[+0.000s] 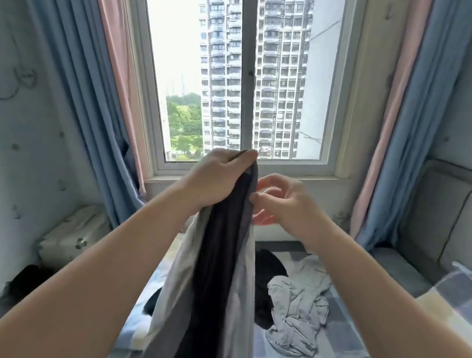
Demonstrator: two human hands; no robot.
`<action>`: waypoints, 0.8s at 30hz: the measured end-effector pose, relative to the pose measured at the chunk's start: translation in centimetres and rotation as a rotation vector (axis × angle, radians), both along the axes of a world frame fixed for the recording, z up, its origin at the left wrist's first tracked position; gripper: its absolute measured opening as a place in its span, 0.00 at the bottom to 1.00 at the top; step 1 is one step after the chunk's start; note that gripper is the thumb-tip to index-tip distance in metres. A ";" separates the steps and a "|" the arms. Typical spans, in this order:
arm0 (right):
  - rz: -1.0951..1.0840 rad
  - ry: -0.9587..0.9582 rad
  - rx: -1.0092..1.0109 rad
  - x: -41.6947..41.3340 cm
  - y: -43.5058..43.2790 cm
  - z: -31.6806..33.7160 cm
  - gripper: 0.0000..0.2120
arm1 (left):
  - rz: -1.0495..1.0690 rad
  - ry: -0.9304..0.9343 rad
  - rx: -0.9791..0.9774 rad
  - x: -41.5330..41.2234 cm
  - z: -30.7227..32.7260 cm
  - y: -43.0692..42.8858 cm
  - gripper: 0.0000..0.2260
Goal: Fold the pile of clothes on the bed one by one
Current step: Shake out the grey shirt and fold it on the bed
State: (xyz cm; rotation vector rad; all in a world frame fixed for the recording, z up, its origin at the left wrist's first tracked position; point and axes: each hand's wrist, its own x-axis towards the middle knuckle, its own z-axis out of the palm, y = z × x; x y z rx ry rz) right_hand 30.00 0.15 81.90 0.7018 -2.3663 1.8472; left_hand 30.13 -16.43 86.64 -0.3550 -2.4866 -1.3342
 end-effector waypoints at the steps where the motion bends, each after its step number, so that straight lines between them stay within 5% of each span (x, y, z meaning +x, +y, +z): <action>1: -0.009 0.021 0.000 0.0 -0.1 -0.6 0.05 | 0.000 -0.003 -0.004 0.2 -0.4 0.3 0.23; 7: -0.062 0.099 -0.019 -0.5 1.3 -2.6 0.08 | -0.006 -0.010 0.016 1.2 -1.1 3.0 0.25; 18: -0.430 0.065 0.465 -5.5 18.0 -7.5 0.09 | 0.202 0.046 0.295 0.4 0.7 9.6 0.18; 24: -0.200 -0.007 0.200 -4.4 25.7 -4.3 0.10 | 0.380 -0.040 0.479 -2.7 -1.7 12.1 0.16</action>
